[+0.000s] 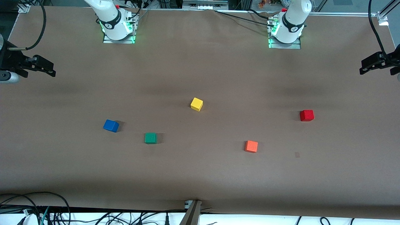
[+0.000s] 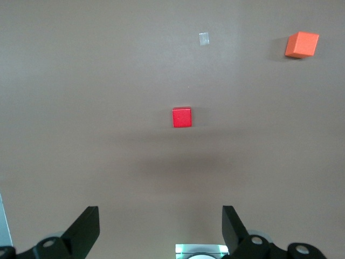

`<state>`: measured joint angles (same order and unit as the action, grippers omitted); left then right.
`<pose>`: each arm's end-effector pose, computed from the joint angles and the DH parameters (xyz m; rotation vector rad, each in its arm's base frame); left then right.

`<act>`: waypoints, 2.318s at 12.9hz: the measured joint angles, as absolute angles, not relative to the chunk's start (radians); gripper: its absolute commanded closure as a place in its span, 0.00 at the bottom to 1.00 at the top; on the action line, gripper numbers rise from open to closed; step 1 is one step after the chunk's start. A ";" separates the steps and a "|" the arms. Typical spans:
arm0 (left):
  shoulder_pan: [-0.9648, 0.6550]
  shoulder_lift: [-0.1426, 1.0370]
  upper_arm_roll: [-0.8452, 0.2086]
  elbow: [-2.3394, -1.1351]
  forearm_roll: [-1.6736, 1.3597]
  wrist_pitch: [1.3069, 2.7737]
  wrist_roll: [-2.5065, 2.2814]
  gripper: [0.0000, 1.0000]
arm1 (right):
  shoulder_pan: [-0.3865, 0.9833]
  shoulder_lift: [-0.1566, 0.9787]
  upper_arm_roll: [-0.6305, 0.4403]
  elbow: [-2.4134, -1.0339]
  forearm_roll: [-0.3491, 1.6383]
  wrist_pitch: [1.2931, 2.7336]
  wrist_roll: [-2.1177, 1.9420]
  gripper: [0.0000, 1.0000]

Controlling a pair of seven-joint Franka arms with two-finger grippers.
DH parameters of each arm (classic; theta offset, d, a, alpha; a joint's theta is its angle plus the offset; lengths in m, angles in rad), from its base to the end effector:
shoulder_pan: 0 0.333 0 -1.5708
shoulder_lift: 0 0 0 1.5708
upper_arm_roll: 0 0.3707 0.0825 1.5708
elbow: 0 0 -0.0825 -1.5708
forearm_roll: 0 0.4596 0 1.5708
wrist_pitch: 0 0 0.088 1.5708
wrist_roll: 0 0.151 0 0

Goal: Pass red block to right arm, stack on blue
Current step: 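Move the left gripper down over the red cube, then close the left gripper on the red cube and lift it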

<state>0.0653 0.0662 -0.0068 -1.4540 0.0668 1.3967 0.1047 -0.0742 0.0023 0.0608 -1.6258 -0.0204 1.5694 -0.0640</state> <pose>0.6287 0.0479 0.6427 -3.0790 0.0596 0.1981 0.6258 -0.0115 0.6037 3.1212 0.0799 -0.0928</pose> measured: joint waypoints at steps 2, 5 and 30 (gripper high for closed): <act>0.065 0.081 -0.010 -1.455 0.067 1.381 0.102 0.00 | -0.074 0.002 0.061 -1.626 -0.020 1.569 -0.064 0.00; 0.066 0.101 -0.010 -1.467 0.061 1.354 0.046 0.00 | -0.074 0.002 0.061 -1.626 -0.020 1.569 -0.064 0.00; 0.098 0.395 -0.015 -2.140 0.021 2.419 -0.051 0.00 | -0.074 0.002 0.061 -1.625 -0.020 1.567 -0.064 0.00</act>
<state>0.0977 0.3948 -0.0146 -2.1404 0.0211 2.4188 -0.0506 -0.0742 0.0023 0.0608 -1.6246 -0.0200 1.5669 -0.0640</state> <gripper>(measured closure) 0.000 0.000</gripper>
